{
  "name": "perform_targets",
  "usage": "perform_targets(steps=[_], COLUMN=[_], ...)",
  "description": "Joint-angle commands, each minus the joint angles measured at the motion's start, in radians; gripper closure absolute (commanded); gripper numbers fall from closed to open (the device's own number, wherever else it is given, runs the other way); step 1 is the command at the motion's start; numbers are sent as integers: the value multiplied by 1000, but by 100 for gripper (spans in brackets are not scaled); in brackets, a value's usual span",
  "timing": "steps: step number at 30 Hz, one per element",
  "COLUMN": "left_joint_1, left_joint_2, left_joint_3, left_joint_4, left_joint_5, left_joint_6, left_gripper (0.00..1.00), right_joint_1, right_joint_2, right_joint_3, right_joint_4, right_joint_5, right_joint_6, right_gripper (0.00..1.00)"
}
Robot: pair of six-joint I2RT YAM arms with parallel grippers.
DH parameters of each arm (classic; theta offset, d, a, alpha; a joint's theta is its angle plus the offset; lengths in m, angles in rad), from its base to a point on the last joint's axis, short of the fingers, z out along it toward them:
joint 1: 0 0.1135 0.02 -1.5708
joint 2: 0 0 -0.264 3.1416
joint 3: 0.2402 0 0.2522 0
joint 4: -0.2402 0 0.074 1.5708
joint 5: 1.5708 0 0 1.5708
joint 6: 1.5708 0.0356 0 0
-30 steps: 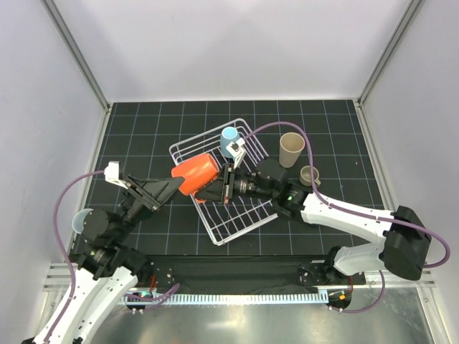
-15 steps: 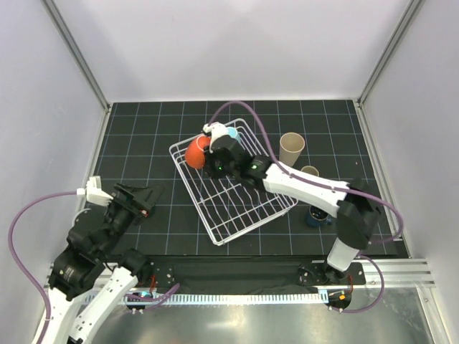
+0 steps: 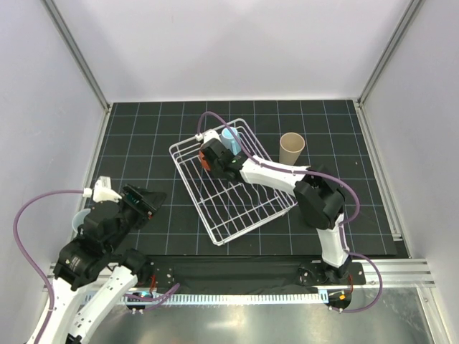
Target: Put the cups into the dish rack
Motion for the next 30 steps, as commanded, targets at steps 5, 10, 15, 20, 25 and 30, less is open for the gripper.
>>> perform_targets(steps=[5,10,15,20,25,30], left_joint_1=[-1,-1,-1,-1,-1,-1], left_joint_2=[55,69,90,95,127,182], left_joint_3=[25,25,58,72,74,92], left_joint_4=[0,3,-28,-79,-117,-155], left_joint_5=[-24,-21,-13,-38,-55,-65], left_joint_6=[47,63,103,104,87,101], left_gripper=[27,28,29,29,29,27], right_joint_1=[-24,-38,-41,-50,-51,-51], right_joint_2=[25,74,120,152,174,158], right_joint_3=[75,113,170,221,253,236], right_joint_4=[153,164,157,123,86,75], right_joint_5=[34,11,17,8,2,-6], right_joint_6=[-82,-95,-108,-96,-82,-77], right_gripper=[96,96,96,90,77,59])
